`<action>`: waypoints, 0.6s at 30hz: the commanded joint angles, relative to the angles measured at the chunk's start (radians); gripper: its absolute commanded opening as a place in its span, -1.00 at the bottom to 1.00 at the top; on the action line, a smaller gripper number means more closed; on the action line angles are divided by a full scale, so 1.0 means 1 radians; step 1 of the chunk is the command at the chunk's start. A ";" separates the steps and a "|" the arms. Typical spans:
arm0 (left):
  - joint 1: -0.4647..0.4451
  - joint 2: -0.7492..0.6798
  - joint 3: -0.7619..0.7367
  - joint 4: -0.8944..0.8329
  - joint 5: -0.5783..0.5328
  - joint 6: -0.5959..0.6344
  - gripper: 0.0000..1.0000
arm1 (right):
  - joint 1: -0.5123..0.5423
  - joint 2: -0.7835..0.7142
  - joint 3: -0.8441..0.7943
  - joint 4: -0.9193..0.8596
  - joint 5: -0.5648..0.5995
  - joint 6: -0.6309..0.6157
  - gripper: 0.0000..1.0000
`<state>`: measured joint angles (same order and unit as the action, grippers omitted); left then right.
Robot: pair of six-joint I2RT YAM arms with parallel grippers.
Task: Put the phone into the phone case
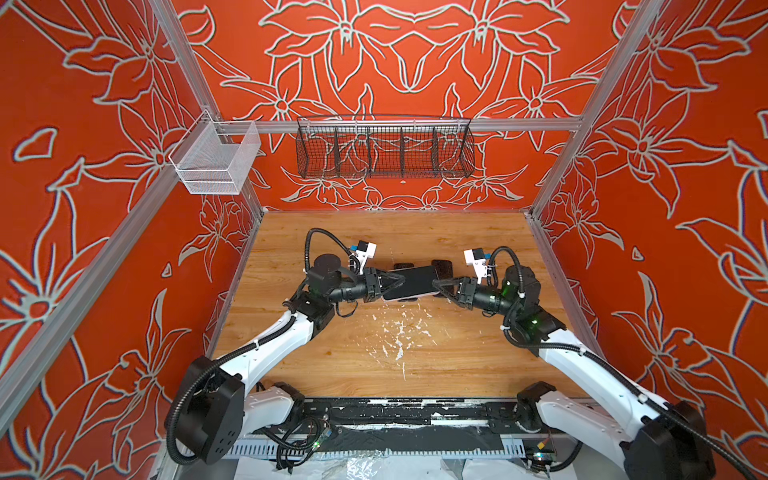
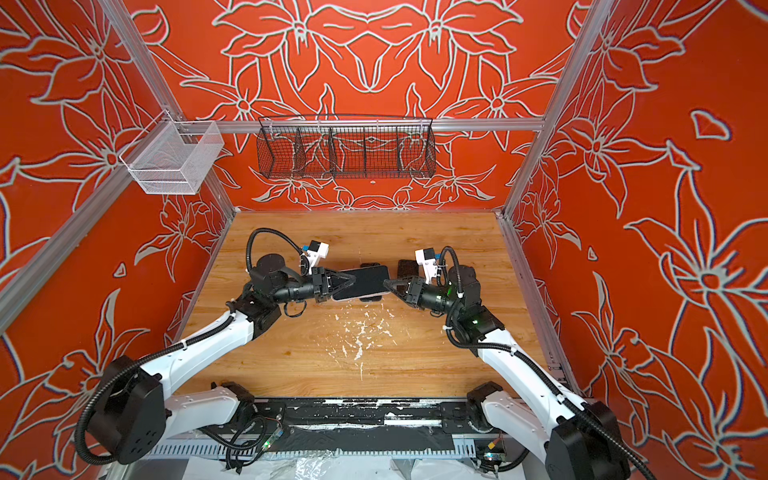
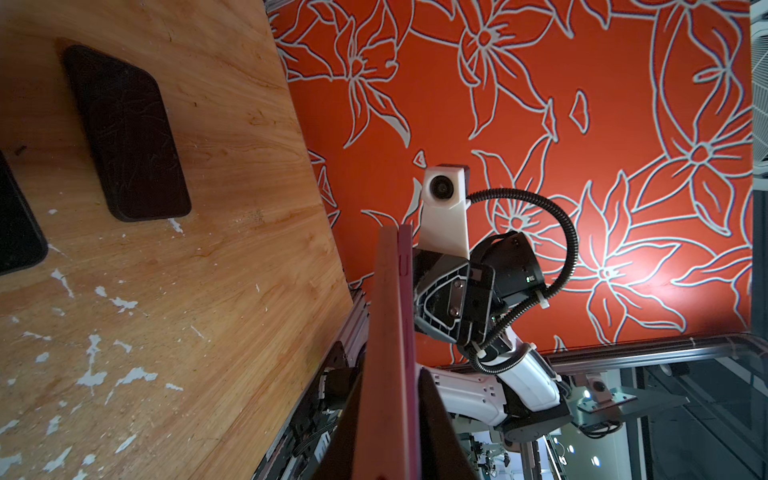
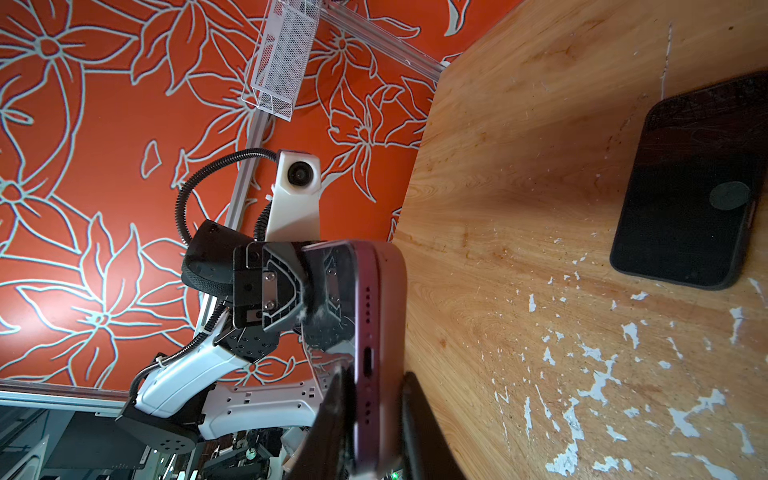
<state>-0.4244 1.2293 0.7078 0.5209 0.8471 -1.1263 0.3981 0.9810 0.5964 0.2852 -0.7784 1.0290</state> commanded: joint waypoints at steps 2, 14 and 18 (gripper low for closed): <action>-0.008 0.019 0.043 0.316 0.043 -0.105 -0.84 | 0.004 0.031 -0.007 -0.076 -0.006 -0.057 -1.00; 0.001 -0.028 0.013 0.182 0.054 -0.004 -1.00 | -0.086 -0.040 0.002 -0.047 -0.036 -0.012 -0.27; 0.021 -0.050 0.022 0.108 0.097 0.055 -1.00 | -0.157 -0.067 0.027 -0.048 -0.093 0.003 -0.04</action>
<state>-0.4164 1.2304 0.7048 0.5999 0.8780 -1.1286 0.2787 0.9371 0.5957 0.2535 -0.8242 1.0283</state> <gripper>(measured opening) 0.122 0.466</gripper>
